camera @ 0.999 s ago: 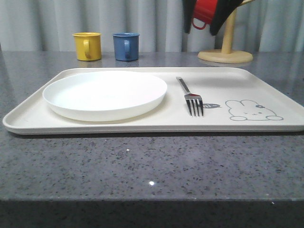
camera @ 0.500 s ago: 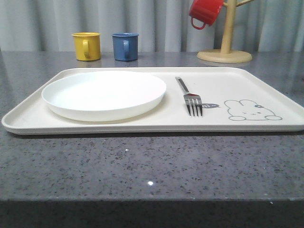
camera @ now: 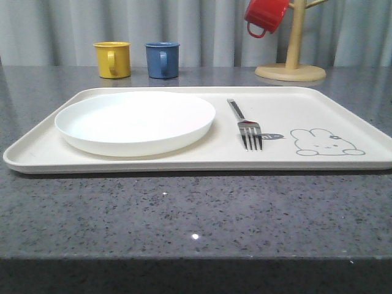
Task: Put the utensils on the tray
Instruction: 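Move the right gripper back toward the chopsticks, then grasp the metal chopsticks with the right gripper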
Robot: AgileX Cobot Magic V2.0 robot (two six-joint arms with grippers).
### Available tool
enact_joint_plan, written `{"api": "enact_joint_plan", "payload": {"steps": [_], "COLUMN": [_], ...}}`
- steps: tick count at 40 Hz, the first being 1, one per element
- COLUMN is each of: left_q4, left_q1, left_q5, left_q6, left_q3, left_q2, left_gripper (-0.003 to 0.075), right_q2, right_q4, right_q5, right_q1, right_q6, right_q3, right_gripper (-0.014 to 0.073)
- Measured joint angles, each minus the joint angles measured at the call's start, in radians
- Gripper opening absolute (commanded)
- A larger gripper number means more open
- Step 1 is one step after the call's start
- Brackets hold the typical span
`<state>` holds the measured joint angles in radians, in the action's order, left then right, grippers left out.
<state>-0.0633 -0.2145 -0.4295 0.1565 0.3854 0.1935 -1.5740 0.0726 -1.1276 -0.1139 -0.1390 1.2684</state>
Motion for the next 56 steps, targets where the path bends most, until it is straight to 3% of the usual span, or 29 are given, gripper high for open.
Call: {"api": "enact_joint_plan", "payload": {"steps": [17, 32, 46, 56], "left_q4": [0.0, 0.0, 0.0, 0.0], "left_q1": [0.0, 0.0, 0.0, 0.0], "left_q5": [0.0, 0.0, 0.0, 0.0], "left_q6": [0.0, 0.0, 0.0, 0.0], "left_q3": [0.0, 0.0, 0.0, 0.0], "left_q2": [0.0, 0.0, 0.0, 0.0], "left_gripper": [-0.0018, -0.0018, -0.0018, -0.0018], "right_q2": [-0.097, -0.1, -0.03, 0.003], "right_q4": [-0.018, -0.003, -0.03, -0.031], "right_q5": [0.042, 0.04, -0.06, -0.098], "right_q1": [0.0, -0.002, 0.005, 0.127], "right_q6": [0.001, 0.002, 0.002, -0.058], "right_q3": [0.0, 0.0, 0.067, 0.162], "right_gripper": [0.0367, 0.0026, 0.0015, 0.0017]}}
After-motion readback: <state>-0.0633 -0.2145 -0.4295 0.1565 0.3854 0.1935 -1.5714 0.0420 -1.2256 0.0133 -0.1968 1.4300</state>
